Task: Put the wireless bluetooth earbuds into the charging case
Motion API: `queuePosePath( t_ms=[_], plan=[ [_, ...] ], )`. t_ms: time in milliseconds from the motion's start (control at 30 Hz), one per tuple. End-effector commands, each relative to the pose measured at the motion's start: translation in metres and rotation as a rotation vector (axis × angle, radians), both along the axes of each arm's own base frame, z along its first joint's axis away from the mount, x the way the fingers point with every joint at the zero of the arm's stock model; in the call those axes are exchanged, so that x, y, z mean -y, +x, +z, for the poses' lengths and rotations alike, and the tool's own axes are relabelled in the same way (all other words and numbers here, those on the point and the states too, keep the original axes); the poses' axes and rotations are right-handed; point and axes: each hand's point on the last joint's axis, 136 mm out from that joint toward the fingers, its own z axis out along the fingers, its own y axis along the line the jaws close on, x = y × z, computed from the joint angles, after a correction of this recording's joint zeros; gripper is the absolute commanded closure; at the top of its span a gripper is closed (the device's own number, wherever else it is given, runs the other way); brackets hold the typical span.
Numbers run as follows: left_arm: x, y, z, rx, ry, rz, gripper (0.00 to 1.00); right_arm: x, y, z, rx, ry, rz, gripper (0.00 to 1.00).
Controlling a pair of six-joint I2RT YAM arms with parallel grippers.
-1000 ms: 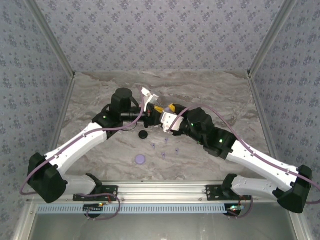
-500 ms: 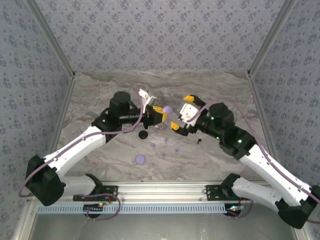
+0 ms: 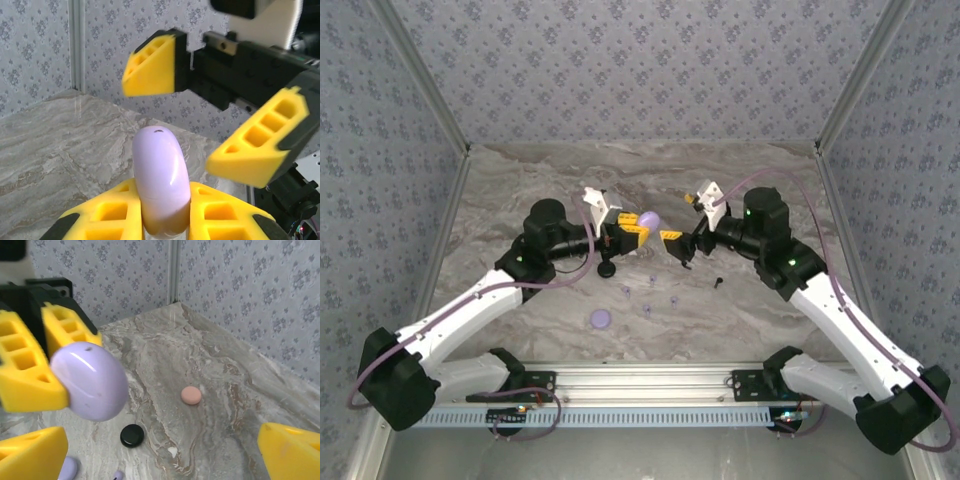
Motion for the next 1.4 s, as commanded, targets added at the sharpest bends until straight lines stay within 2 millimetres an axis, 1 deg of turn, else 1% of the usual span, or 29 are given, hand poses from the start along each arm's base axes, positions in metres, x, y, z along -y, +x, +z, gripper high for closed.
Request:
queuePosePath(
  t_ms=[0, 267, 600, 833, 1033, 1367],
  plan=[
    [0.000, -0.006, 0.014, 0.076, -0.028, -0.012, 1.00, -0.004, 0.008, 0.024, 0.008, 0.069, -0.013, 0.00],
    [0.003, -0.009, 0.009, 0.089, -0.003, -0.027, 1.00, -0.007, 0.027, 0.026, -0.003, 0.064, -0.047, 0.00],
    [0.004, -0.010, 0.003, 0.093, 0.022, -0.034, 1.00, -0.006, 0.043, 0.034, -0.001, 0.060, -0.068, 0.00],
    [0.005, -0.009, 0.001, 0.095, 0.033, -0.028, 1.00, -0.006, 0.045, 0.039, -0.003, 0.066, -0.060, 0.00],
    [0.008, -0.009, -0.002, 0.091, 0.047, -0.031, 1.00, -0.003, 0.046, 0.039, -0.011, 0.068, -0.065, 0.01],
    [0.014, -0.010, -0.002, 0.094, 0.053, -0.042, 1.00, -0.006, 0.047, 0.034, -0.033, 0.071, -0.052, 0.00]
  ],
)
